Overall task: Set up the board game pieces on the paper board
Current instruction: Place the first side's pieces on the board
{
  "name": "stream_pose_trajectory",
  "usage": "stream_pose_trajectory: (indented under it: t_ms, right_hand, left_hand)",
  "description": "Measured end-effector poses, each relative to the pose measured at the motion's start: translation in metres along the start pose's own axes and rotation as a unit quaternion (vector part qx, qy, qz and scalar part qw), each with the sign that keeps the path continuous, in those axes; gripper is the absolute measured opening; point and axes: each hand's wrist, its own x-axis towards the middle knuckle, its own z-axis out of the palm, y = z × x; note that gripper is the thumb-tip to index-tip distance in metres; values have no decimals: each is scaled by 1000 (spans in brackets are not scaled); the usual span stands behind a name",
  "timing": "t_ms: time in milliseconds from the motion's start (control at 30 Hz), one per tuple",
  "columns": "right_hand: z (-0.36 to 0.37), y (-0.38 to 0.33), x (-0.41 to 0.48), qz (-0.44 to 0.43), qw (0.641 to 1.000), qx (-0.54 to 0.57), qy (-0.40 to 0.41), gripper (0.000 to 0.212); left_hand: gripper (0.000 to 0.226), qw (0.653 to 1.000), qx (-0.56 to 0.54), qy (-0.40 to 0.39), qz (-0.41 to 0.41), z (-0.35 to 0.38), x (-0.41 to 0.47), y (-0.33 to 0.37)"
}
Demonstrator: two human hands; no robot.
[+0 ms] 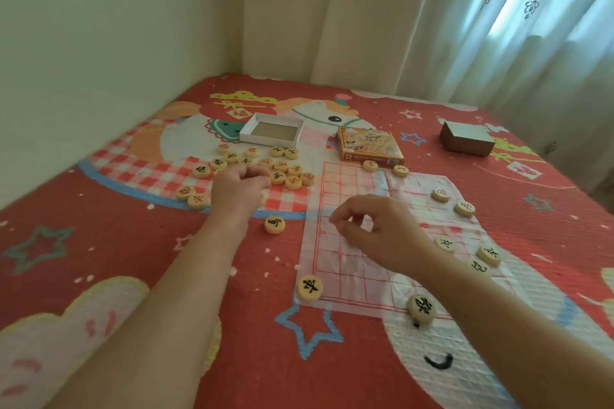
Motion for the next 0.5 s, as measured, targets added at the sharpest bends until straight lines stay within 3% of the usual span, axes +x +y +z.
stream_pose_trajectory:
  t_ms: [100, 233, 300, 367, 500]
  right_hand:
    - [0, 0, 32, 16, 995, -94, -40, 18]
    - [15, 12, 85, 53, 981, -178, -50, 35]
    - [23, 17, 105, 71, 978, -188, -62, 42]
    - [30, 19, 123, 82, 971, -207, -91, 47]
    - [40, 18, 148, 76, 956, -249, -135, 39]
  left_hand:
    - [11, 954, 262, 61, 133, -27, 10, -12]
    - [51, 854, 469, -99, 200, -19, 4, -20]
    - [58, 820, 517, -114, 218, -8, 2, -21]
    - [50, 816, 525, -98, 218, -6, 5, -21]
    - [26, 854, 471, -66, 210, -15, 16, -23]
